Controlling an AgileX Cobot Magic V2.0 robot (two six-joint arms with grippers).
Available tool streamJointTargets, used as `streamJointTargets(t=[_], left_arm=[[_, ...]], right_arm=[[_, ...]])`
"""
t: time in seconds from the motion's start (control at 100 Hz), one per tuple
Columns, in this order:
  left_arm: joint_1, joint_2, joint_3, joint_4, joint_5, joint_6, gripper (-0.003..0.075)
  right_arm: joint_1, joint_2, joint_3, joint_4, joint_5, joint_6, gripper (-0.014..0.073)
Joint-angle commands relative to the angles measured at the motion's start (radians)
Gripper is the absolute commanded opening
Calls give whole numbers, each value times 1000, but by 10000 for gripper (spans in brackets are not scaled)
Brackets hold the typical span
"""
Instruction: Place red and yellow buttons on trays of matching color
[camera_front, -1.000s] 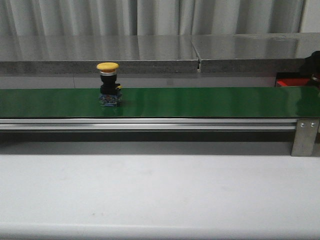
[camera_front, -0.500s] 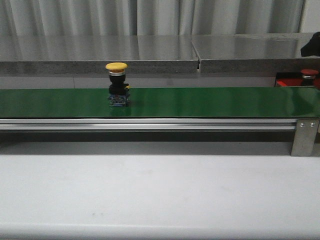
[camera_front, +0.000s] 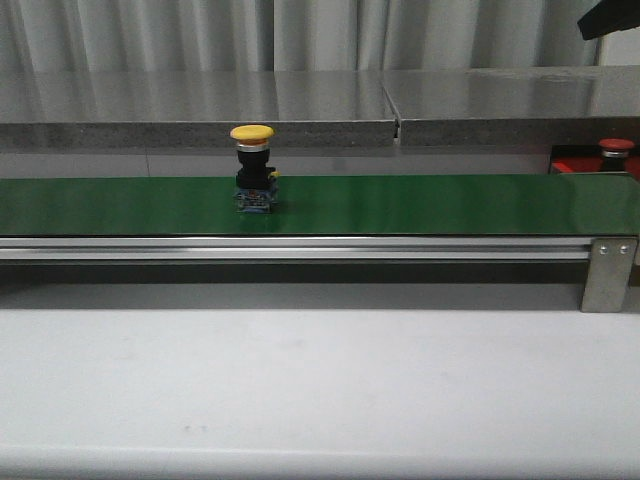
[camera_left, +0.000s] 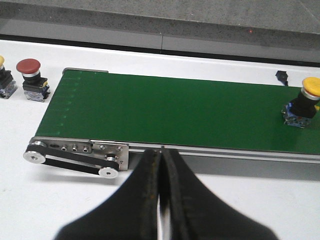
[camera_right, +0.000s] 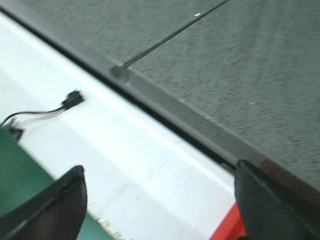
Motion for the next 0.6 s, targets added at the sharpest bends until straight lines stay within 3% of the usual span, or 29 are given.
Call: streamJointTargets(t=[0.0,0.21,0.59], left_arm=[[-6,-2,-27,-28,-60,1,-20],[-6,-2,-27,-28,-60,1,-20],[-6,-2,-27,-28,-60,1,-20]], right_arm=[[7,-86,-30,-6,137,32,593],[68,-98,-22,-60,296,62,593],[310,-92,-22,-234,270,62,593]])
